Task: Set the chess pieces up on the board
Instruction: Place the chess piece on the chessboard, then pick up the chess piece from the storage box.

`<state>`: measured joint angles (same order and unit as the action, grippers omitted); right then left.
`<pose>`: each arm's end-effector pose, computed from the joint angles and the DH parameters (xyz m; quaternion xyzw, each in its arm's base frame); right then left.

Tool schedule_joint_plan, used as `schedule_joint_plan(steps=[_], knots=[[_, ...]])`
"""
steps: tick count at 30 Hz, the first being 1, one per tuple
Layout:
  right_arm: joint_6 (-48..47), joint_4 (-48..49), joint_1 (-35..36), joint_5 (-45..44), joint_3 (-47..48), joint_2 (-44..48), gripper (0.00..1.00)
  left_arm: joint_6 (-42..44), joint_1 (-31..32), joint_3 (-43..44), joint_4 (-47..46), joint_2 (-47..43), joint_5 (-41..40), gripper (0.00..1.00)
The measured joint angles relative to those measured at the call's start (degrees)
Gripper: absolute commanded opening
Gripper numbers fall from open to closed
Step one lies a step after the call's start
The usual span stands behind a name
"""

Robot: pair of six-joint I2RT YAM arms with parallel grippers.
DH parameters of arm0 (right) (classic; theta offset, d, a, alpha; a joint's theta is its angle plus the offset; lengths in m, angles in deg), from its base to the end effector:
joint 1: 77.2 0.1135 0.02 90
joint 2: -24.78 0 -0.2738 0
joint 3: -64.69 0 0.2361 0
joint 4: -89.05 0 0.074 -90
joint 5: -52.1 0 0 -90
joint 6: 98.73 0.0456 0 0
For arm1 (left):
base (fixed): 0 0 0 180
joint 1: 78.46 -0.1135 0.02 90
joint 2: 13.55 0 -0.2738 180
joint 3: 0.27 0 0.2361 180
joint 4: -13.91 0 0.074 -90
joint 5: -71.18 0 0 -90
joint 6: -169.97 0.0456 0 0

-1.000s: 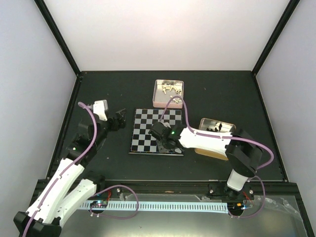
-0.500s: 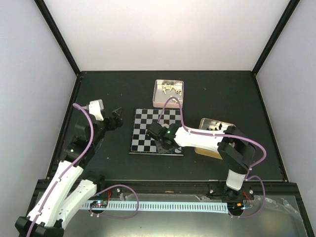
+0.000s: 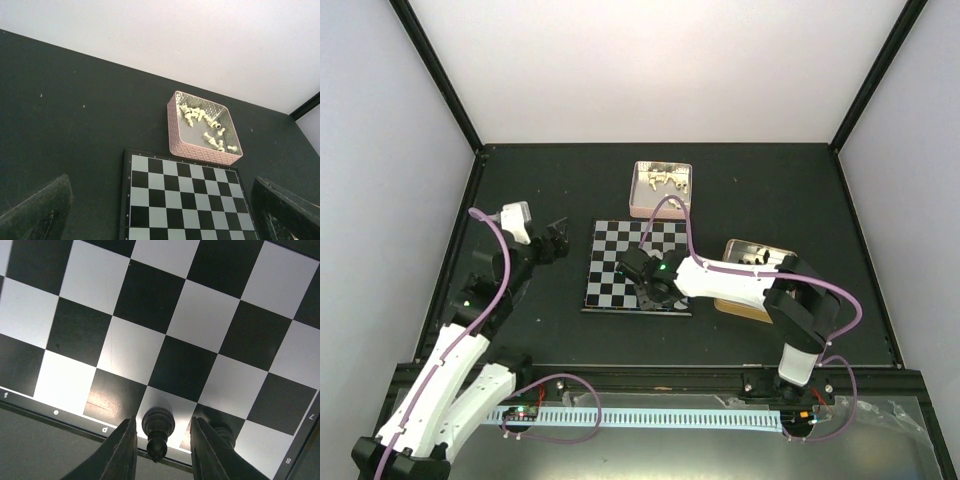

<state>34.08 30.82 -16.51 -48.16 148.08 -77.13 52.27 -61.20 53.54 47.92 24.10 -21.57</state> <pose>0.1675 0.2817 0.1907 -0.1436 0.9789 0.0353 0.1409 0.1380 -0.0406 0.3098 -0.0876 0.8034 -0.2072 0.5514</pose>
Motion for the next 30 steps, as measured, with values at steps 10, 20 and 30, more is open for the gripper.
schedule_joint_plan(steps=[10,20,30], knots=[[1.05,-0.72,-0.04,-2.45,0.96,7.56,0.31,0.74,-0.33,1.57,1.27,1.25,2.67,0.99],[0.92,-1.31,-11.54,-4.81,-2.64,23.89,0.32,5.49,-0.33,10.75,1.68,2.97,8.81,0.99],[-3.04,-0.81,-35.32,-4.02,-19.85,34.07,0.29,12.48,-0.33,12.09,1.79,4.50,9.73,0.99]])
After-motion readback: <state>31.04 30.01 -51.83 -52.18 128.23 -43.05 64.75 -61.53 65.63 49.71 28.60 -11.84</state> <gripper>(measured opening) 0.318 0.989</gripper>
